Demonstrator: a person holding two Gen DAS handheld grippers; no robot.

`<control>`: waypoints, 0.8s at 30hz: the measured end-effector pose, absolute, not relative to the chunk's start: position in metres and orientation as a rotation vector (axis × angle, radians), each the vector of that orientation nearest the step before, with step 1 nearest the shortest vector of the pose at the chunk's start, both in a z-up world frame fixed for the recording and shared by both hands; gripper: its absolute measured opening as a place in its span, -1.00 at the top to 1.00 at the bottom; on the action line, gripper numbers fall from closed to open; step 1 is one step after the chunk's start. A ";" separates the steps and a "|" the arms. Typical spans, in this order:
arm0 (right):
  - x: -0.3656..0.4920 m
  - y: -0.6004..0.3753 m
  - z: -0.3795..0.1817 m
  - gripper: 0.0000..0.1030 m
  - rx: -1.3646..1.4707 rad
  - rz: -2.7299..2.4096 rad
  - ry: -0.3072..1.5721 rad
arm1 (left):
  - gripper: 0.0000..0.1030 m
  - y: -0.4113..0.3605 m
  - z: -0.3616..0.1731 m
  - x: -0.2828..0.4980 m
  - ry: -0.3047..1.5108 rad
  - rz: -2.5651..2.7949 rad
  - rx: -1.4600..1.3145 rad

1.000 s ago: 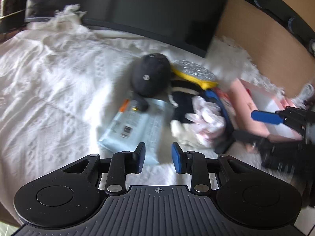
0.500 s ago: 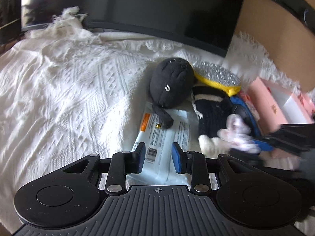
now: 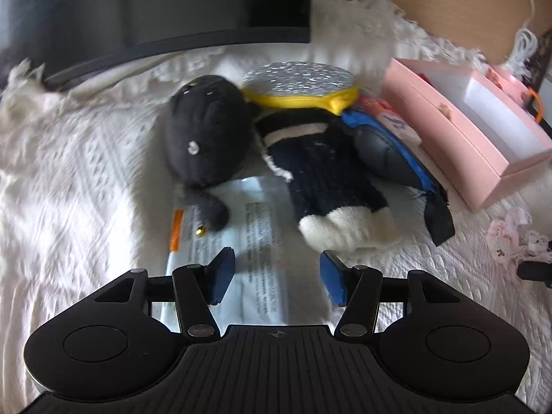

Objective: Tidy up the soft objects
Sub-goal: 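Close the left tool on the white printed packet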

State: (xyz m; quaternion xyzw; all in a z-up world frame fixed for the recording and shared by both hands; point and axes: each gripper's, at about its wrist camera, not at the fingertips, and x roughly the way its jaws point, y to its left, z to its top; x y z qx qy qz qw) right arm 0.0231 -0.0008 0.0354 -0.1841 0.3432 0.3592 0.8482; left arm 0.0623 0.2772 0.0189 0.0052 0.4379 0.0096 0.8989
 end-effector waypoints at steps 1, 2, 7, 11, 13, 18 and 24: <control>0.023 -0.002 0.032 0.70 -0.382 0.746 0.732 | -0.15 0.277 0.019 0.063 0.903 0.016 0.018; 0.022 -0.002 0.029 0.69 -0.378 0.739 0.735 | -0.15 0.277 0.019 0.063 0.897 0.021 0.030; 0.017 -0.004 0.019 0.37 -0.384 0.706 0.729 | -0.66 0.289 0.011 0.066 0.893 0.155 0.118; 0.019 -0.012 0.011 -0.10 -0.352 0.671 0.733 | -0.79 0.302 0.009 0.073 0.921 0.148 0.050; 0.022 -0.018 0.011 -0.22 -0.318 0.658 0.741 | -0.80 0.309 0.006 0.078 0.932 0.142 -0.008; 0.026 -0.029 0.006 -0.41 -0.245 0.639 0.755 | -0.84 0.321 0.000 0.086 0.905 0.109 -0.089; 0.025 -0.031 0.004 -0.56 -0.235 0.657 0.750 | -0.85 0.317 -0.002 0.090 0.905 0.091 -0.068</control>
